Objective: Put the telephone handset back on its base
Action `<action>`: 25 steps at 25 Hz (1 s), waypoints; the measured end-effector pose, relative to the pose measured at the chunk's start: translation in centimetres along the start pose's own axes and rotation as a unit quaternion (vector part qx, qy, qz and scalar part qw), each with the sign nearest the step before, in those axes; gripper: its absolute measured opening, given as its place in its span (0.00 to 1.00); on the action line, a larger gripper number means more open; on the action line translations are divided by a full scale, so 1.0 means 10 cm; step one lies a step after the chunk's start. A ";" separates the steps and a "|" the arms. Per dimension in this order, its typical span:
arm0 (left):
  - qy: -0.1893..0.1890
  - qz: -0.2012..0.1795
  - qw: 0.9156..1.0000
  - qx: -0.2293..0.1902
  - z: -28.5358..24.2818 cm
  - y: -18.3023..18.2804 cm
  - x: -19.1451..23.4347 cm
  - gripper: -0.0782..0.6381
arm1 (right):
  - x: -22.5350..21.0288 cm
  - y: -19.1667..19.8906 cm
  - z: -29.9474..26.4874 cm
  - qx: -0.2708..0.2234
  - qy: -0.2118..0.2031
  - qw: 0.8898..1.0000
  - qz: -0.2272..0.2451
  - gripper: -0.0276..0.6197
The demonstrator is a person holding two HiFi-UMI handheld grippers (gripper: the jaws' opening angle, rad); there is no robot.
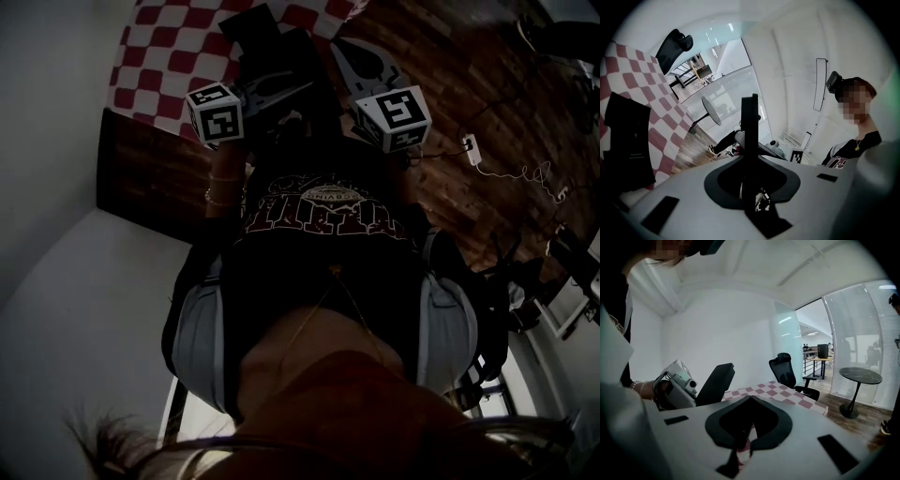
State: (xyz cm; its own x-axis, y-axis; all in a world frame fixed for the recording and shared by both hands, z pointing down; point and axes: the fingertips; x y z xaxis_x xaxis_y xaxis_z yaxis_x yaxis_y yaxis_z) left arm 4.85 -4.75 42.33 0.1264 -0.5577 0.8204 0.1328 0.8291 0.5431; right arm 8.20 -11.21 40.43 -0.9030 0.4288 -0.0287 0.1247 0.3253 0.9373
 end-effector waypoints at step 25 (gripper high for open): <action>-0.092 -0.018 0.994 -0.049 0.37 -0.32 0.34 0.22 | 0.07 -0.01 -0.57 0.002 -0.096 0.995 -0.014 0.07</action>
State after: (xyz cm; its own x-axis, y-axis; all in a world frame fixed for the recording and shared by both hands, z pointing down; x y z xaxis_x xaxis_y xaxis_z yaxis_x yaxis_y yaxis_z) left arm 1.22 -9.09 44.02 -0.0600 -0.5625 0.8246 0.2297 0.7962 0.5598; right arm 5.23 -15.73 42.26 -0.8106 0.5732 -0.1203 0.1029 0.3416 0.9342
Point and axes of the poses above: the fingertips, and each gripper's own axes: z backward along the fingers, x to its left, y out of its underside, and after that the axes turned 12 degrees about y, right-handed
